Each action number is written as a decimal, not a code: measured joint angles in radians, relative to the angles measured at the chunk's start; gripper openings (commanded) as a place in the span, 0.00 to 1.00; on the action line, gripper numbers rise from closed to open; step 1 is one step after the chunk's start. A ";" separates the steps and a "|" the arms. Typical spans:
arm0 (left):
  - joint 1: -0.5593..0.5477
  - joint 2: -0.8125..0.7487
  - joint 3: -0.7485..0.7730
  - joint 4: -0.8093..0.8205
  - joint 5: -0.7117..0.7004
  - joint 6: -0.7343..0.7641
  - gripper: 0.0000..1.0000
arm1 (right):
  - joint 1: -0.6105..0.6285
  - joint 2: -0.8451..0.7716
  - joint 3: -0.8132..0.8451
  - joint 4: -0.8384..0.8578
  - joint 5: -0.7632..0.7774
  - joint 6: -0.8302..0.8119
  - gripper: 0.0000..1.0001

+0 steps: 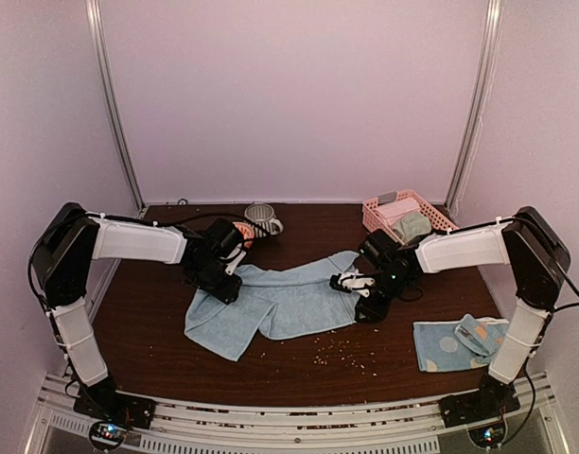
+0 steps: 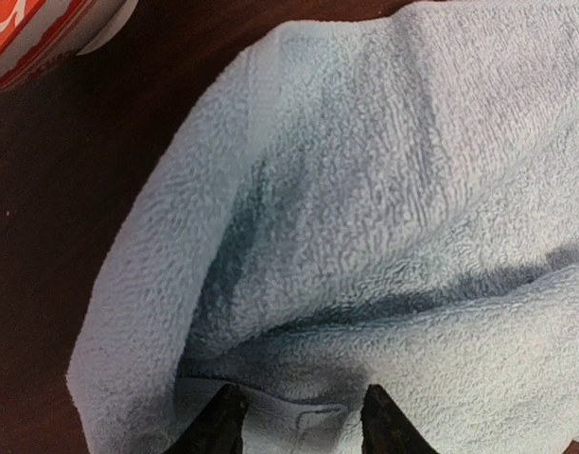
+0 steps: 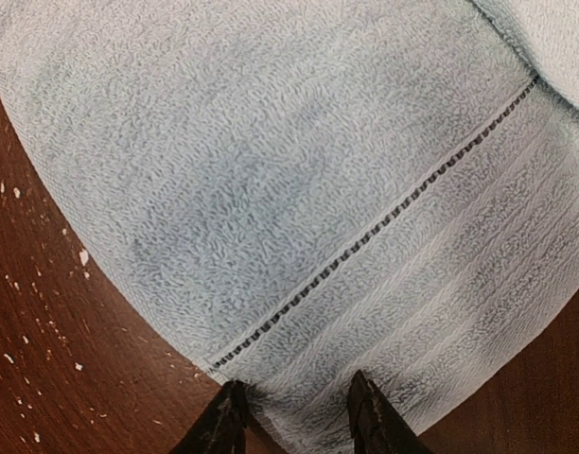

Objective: Roll the towels
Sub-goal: Pick up the towel from the center of the board.

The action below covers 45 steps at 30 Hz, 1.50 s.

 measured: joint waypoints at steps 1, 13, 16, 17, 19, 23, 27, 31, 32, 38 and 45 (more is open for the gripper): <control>0.000 0.000 0.000 -0.004 0.003 0.000 0.46 | 0.000 0.000 0.000 0.000 -0.001 0.000 0.37; 0.002 0.000 -0.004 -0.043 -0.010 0.011 0.41 | -0.003 0.000 0.000 0.000 -0.007 -0.016 0.36; 0.006 0.000 -0.009 -0.067 -0.065 -0.002 0.37 | -0.005 0.000 -0.001 0.001 -0.009 -0.018 0.35; 0.009 0.000 -0.010 -0.076 -0.083 -0.005 0.35 | -0.005 0.000 -0.001 0.001 -0.009 -0.018 0.34; 0.017 -0.006 -0.013 -0.086 -0.113 -0.010 0.31 | -0.005 0.000 -0.003 0.003 -0.009 -0.018 0.34; 0.037 -0.061 -0.015 -0.107 -0.150 -0.010 0.15 | -0.008 -0.003 -0.010 0.013 -0.010 -0.017 0.32; 0.070 -0.116 -0.015 -0.111 -0.151 -0.008 0.02 | -0.009 -0.005 -0.013 0.019 -0.010 -0.016 0.30; 0.087 -0.143 -0.015 -0.127 -0.151 -0.004 0.00 | -0.010 -0.006 -0.016 0.024 -0.010 -0.015 0.27; 0.089 -0.150 -0.015 -0.132 -0.149 -0.004 0.00 | -0.010 -0.007 -0.016 0.024 -0.010 -0.015 0.24; 0.089 -0.229 -0.015 -0.144 -0.139 -0.005 0.00 | -0.010 -0.022 -0.038 0.036 0.003 -0.021 0.15; 0.094 -0.392 -0.055 -0.145 -0.132 -0.018 0.00 | 0.008 -0.153 -0.171 0.009 0.163 -0.083 0.12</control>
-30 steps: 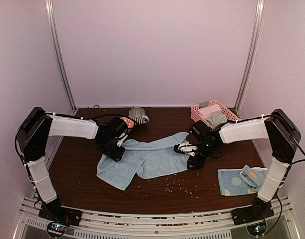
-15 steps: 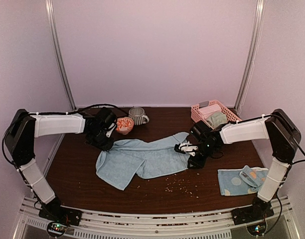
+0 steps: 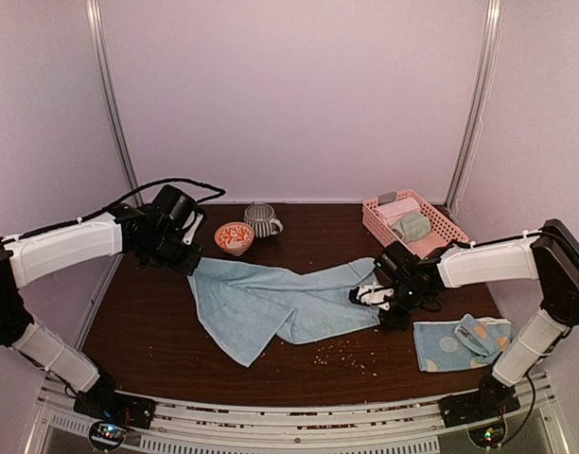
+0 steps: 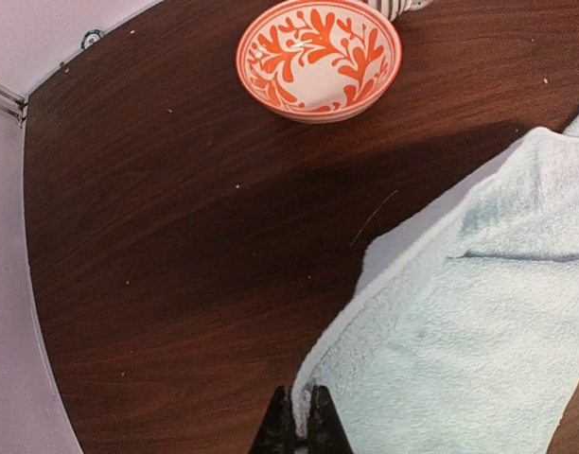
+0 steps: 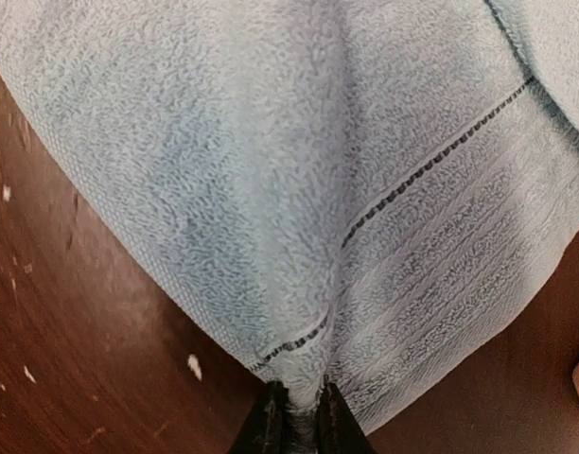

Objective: Roll the towels
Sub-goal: Pick up the towel from the center of the board.

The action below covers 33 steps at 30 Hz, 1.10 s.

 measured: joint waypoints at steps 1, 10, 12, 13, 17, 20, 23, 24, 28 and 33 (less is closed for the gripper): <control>0.000 -0.018 -0.009 0.000 0.002 -0.004 0.00 | 0.008 -0.028 -0.023 -0.019 0.026 -0.013 0.11; 0.000 -0.174 -0.142 -0.019 0.024 -0.064 0.00 | 0.035 -0.243 -0.094 -0.356 0.080 -0.129 0.27; 0.002 -0.175 -0.142 -0.021 0.026 -0.066 0.00 | 0.011 -0.292 -0.048 -0.419 0.043 -0.152 0.28; 0.005 -0.174 -0.142 -0.021 0.026 -0.066 0.00 | -0.005 -0.305 -0.022 -0.438 0.021 -0.161 0.28; 0.032 -0.137 -0.142 -0.018 0.019 -0.065 0.00 | -0.148 -0.305 0.132 -0.470 -0.082 -0.170 0.29; 0.071 -0.089 -0.147 0.004 0.023 -0.061 0.00 | -0.245 -0.265 0.192 -0.430 -0.118 -0.140 0.30; 0.111 -0.036 -0.156 0.039 0.039 -0.056 0.00 | -0.278 -0.192 0.201 -0.372 -0.120 -0.126 0.36; 0.120 -0.014 -0.157 0.051 0.047 -0.054 0.00 | -0.280 -0.166 0.200 -0.354 -0.119 -0.130 0.40; 0.130 0.046 -0.157 0.084 0.065 -0.051 0.00 | -0.279 -0.136 0.170 -0.276 -0.105 -0.232 0.55; 0.130 0.072 -0.157 0.104 0.077 -0.050 0.00 | -0.256 -0.203 0.094 -0.175 -0.057 -0.441 0.56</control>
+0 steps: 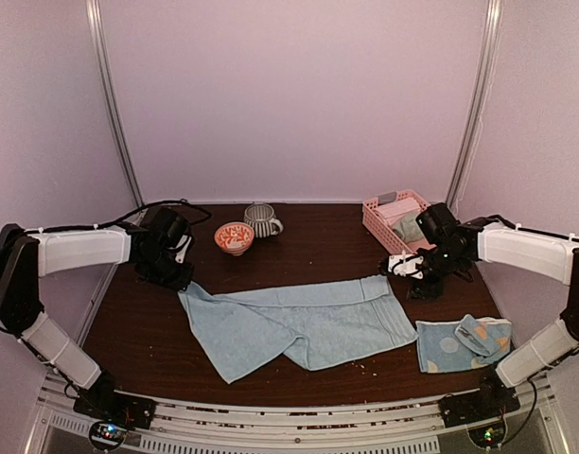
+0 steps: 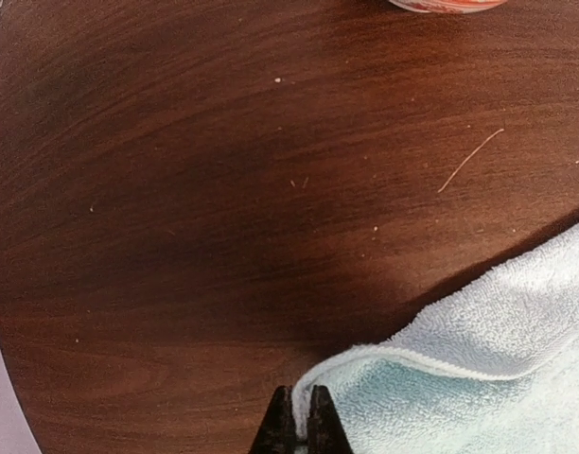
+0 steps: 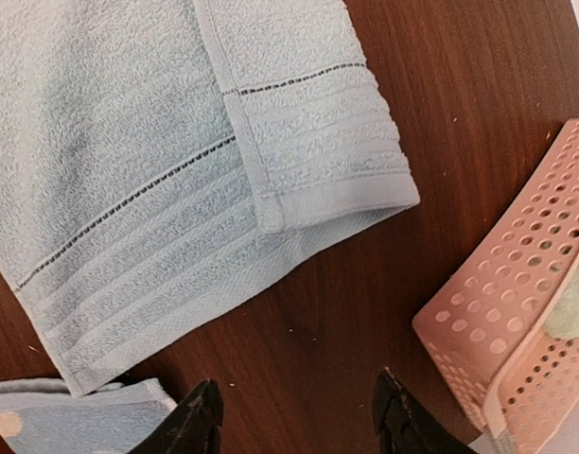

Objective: Roll the towels
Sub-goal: Pick up the towel from the center of the board.

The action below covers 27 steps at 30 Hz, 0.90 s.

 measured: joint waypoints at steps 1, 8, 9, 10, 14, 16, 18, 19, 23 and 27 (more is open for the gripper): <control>0.000 0.001 0.000 0.003 0.002 0.000 0.00 | 0.012 -0.016 -0.013 0.021 0.016 -0.037 0.56; 0.001 0.005 0.000 0.024 0.019 -0.001 0.00 | 0.125 -0.024 -0.074 0.159 0.119 -0.213 0.55; 0.001 0.005 0.000 0.026 0.020 -0.001 0.00 | 0.136 -0.013 -0.077 0.176 0.129 -0.222 0.54; 0.001 0.005 0.000 0.027 0.021 -0.002 0.00 | 0.148 0.005 -0.079 0.197 0.143 -0.232 0.54; 0.001 0.005 -0.003 0.034 0.030 -0.004 0.00 | 0.170 0.073 -0.087 0.274 0.180 -0.254 0.53; 0.001 0.005 -0.008 0.041 0.034 -0.005 0.00 | 0.172 0.087 -0.093 0.307 0.190 -0.259 0.52; 0.001 0.005 -0.011 0.042 0.034 -0.005 0.00 | 0.174 0.091 -0.094 0.332 0.197 -0.264 0.51; 0.001 0.005 -0.013 0.042 0.035 -0.005 0.00 | 0.178 0.093 -0.094 0.344 0.200 -0.267 0.50; 0.000 0.005 -0.013 0.042 0.035 -0.005 0.00 | 0.183 0.113 -0.092 0.365 0.208 -0.277 0.46; 0.001 0.005 -0.013 0.042 0.035 -0.005 0.00 | 0.183 0.147 -0.074 0.364 0.207 -0.274 0.28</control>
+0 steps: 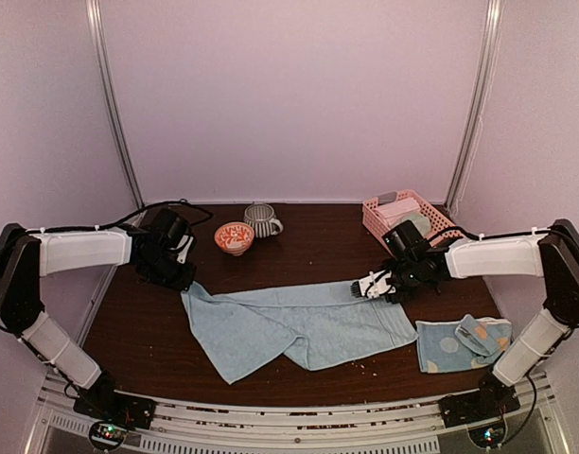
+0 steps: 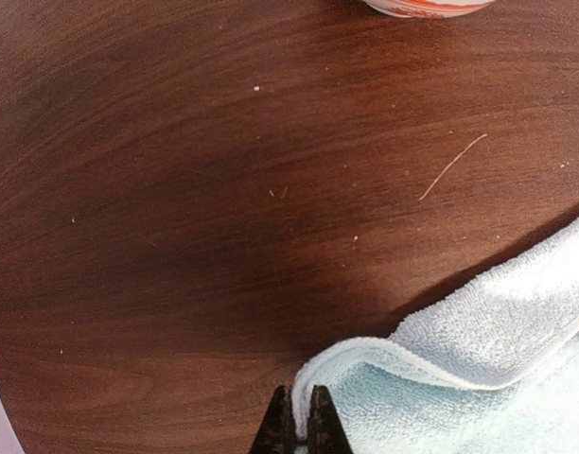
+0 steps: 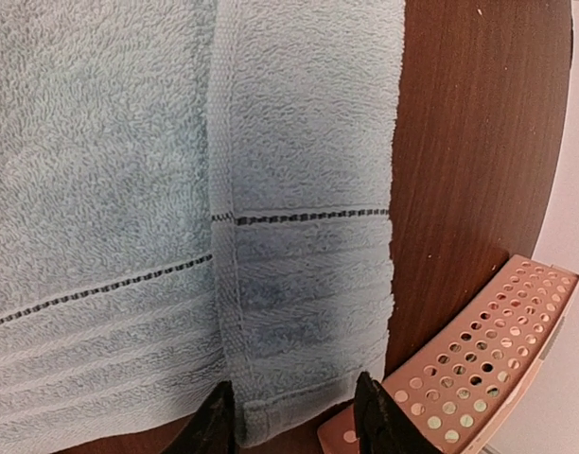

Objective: Roll the towels
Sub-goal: Pick up the towel from the center of the board.

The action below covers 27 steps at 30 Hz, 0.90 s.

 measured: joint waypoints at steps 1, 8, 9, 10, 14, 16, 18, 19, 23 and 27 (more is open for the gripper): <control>0.000 0.000 0.000 0.000 0.000 0.000 0.00 | 0.000 0.008 0.007 0.000 0.000 0.000 0.18; 0.000 0.000 0.000 0.000 -0.007 0.005 0.00 | -0.009 0.071 0.120 -0.049 -0.024 0.072 0.00; 0.000 0.000 0.000 0.000 -0.013 0.008 0.00 | -0.016 0.079 0.149 -0.063 -0.038 0.089 0.00; 0.000 0.000 0.000 0.000 -0.019 0.009 0.00 | -0.029 0.087 0.184 -0.080 -0.053 0.107 0.00; 0.002 -0.017 0.000 -0.001 -0.060 0.017 0.00 | -0.112 0.117 0.352 -0.145 -0.137 0.219 0.00; 0.004 -0.058 -0.001 0.000 -0.073 0.029 0.00 | -0.160 0.124 0.444 -0.194 -0.189 0.289 0.00; 0.006 -0.145 -0.001 0.001 -0.087 0.046 0.00 | -0.197 0.122 0.518 -0.238 -0.246 0.363 0.00; 0.006 -0.194 0.000 0.002 -0.090 0.055 0.00 | -0.216 0.116 0.550 -0.257 -0.274 0.397 0.00; 0.006 -0.388 0.022 0.005 -0.080 0.112 0.00 | -0.261 0.050 0.621 -0.345 -0.359 0.531 0.00; 0.006 -0.571 0.065 0.006 -0.019 0.178 0.00 | -0.283 -0.069 0.670 -0.422 -0.426 0.625 0.00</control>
